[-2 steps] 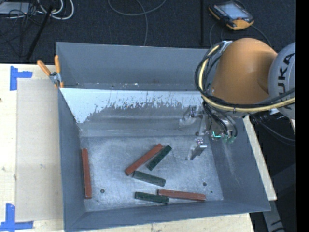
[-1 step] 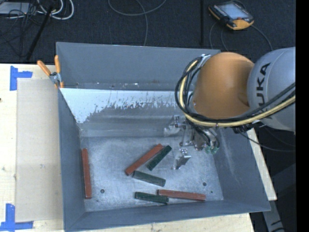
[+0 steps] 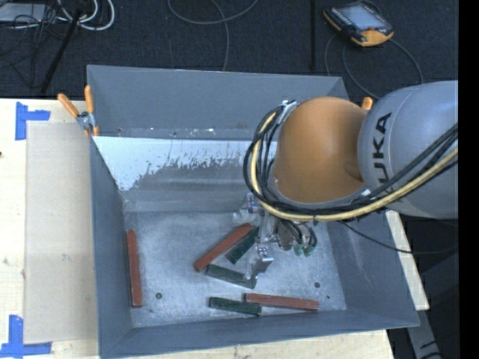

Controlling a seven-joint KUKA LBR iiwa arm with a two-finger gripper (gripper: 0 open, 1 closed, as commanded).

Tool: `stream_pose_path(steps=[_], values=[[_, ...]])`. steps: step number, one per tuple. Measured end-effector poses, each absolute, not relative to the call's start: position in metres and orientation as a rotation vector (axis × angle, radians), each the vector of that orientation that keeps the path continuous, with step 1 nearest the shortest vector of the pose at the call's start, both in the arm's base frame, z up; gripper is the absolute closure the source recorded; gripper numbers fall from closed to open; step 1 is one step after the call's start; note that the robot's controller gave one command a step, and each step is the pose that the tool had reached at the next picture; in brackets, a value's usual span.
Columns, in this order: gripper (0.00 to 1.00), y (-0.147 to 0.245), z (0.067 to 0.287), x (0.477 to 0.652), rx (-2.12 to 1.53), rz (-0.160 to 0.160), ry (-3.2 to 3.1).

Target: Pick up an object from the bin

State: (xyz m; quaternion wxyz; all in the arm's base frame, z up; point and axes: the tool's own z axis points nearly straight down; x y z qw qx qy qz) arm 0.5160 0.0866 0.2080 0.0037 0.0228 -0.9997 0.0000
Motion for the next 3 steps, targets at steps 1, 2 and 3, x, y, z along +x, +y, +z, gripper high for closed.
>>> stream_pose_path(steps=[1,2,3], values=[[0.00,0.087,0.169,0.531,0.150,-0.001,-3.146],[0.00,0.080,0.100,0.553,0.311,0.000,-3.129],[1.00,0.075,0.083,0.547,-0.161,-0.004,-3.156]])
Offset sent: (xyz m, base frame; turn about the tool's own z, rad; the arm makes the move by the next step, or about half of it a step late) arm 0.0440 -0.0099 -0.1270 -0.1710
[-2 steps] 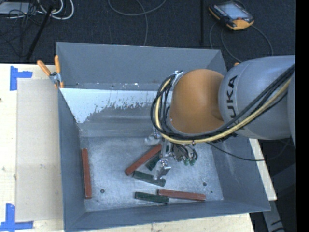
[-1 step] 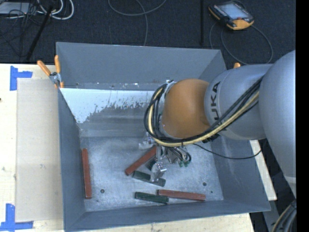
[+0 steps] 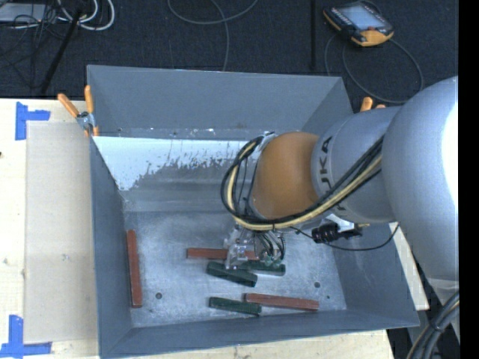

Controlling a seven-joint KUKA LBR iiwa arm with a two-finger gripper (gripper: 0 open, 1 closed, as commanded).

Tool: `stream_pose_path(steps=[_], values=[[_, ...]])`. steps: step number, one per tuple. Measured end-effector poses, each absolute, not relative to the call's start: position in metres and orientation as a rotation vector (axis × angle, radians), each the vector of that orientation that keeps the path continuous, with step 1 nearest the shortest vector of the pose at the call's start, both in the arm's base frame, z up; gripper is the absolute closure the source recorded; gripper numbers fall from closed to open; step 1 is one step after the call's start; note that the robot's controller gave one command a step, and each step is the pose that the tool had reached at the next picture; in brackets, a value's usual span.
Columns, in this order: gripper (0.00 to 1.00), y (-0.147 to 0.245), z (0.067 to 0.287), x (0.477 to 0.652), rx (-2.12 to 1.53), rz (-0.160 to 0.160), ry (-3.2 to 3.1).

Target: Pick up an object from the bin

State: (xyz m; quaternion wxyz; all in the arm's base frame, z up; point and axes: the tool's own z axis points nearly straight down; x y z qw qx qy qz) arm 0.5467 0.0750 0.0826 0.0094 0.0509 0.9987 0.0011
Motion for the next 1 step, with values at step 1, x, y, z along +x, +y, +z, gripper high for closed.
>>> stream_pose_path(steps=[1], values=[[1.00,0.0748,0.0809,0.5473,0.160,0.004,3.114]])
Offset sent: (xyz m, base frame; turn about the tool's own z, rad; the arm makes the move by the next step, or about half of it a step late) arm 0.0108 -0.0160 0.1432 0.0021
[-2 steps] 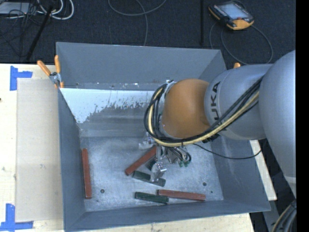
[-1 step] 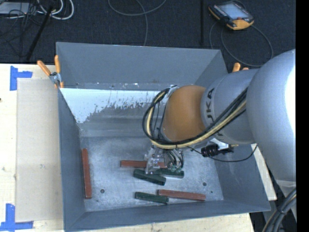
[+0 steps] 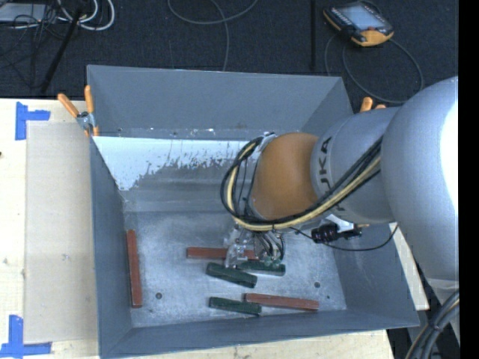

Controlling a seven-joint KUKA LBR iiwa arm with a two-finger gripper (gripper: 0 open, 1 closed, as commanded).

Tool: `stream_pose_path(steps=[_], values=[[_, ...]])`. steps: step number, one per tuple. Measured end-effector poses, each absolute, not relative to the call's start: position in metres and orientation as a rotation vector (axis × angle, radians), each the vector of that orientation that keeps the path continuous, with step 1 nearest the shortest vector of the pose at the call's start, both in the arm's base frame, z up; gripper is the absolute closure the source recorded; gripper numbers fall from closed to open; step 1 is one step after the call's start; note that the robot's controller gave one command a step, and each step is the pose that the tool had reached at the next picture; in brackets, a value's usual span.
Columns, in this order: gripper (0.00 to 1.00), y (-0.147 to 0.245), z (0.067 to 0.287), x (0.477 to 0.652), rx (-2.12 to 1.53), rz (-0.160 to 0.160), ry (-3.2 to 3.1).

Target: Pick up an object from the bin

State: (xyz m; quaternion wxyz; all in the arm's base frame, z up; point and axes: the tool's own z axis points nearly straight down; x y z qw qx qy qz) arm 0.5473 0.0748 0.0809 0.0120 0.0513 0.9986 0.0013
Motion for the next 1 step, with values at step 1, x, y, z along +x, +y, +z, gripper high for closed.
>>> stream_pose_path(steps=[1], values=[[1.00,0.0599,0.2265,0.5585,0.163,0.001,3.134]])
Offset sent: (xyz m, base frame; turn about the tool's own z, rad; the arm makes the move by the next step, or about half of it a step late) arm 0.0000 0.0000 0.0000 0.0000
